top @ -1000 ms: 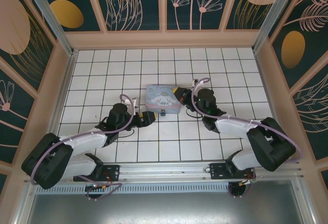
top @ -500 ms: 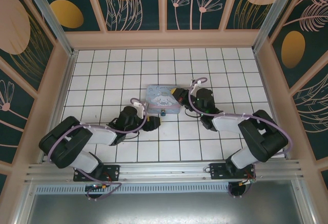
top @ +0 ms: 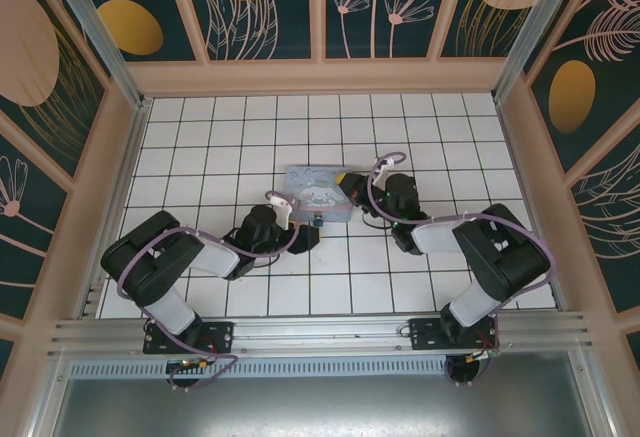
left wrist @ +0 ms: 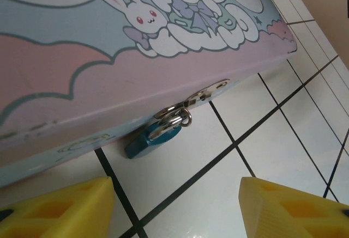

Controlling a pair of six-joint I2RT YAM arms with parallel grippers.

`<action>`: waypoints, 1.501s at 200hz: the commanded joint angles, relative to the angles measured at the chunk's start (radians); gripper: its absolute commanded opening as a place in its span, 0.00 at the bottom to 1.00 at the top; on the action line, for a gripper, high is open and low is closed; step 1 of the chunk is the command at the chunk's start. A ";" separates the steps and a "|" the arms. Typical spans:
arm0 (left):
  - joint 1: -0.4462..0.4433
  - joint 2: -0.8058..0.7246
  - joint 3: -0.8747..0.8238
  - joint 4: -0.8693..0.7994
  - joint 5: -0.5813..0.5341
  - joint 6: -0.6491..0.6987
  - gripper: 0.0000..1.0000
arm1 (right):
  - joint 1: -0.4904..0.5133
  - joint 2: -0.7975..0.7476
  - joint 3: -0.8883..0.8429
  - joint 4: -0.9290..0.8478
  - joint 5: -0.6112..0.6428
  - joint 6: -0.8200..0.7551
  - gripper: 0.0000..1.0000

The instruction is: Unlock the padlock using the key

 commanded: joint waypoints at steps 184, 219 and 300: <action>-0.008 0.208 0.130 0.154 0.044 0.075 0.57 | -0.005 0.128 0.027 0.098 -0.035 0.036 0.00; -0.011 0.229 0.145 0.164 0.072 0.071 0.54 | -0.004 0.141 0.027 0.107 -0.037 0.046 0.00; -0.012 0.267 0.164 0.247 0.115 -0.028 0.56 | -0.006 0.154 0.019 0.121 -0.037 0.050 0.00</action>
